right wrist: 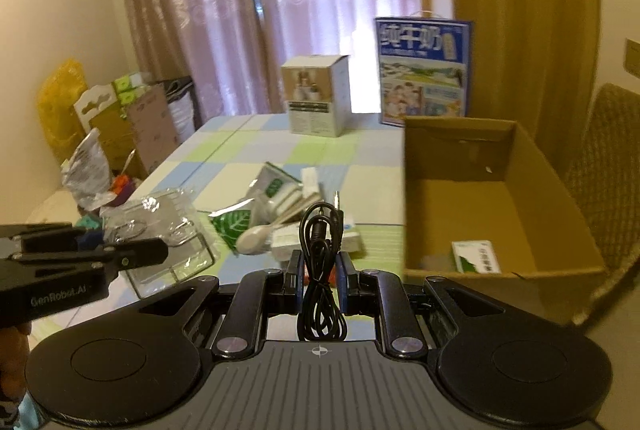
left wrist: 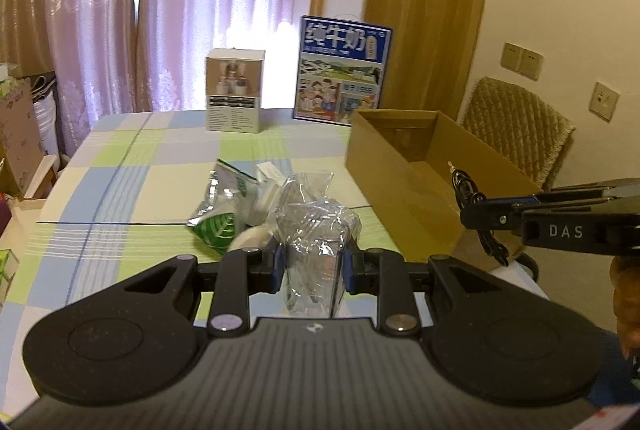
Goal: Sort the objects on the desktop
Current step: 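Lift the cable and bottle and carry both toward the cardboard box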
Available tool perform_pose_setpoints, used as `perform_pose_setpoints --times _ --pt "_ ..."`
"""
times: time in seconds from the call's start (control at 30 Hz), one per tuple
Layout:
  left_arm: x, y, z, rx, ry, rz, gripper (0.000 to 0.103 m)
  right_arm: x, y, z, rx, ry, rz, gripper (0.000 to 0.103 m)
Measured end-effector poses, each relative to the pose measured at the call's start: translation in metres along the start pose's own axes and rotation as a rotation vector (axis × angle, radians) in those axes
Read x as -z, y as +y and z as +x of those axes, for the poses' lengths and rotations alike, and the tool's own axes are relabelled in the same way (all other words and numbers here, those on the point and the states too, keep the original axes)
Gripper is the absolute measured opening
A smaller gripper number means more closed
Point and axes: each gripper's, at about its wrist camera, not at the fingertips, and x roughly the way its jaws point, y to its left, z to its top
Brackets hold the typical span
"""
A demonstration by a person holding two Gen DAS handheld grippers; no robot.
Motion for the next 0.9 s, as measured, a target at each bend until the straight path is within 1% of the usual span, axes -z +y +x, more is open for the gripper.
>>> perform_pose_setpoints --times 0.4,0.6,0.9 --pt "-0.003 -0.048 0.005 0.045 0.018 0.073 0.023 0.006 -0.04 -0.031 0.078 -0.015 0.076 0.013" --pt "-0.005 -0.063 0.01 0.066 0.024 0.093 0.023 0.01 -0.053 -0.039 0.122 -0.016 0.08 0.013" --pt "-0.008 -0.08 0.021 0.094 0.034 0.112 0.023 0.014 -0.075 -0.048 0.157 -0.018 0.101 0.013"
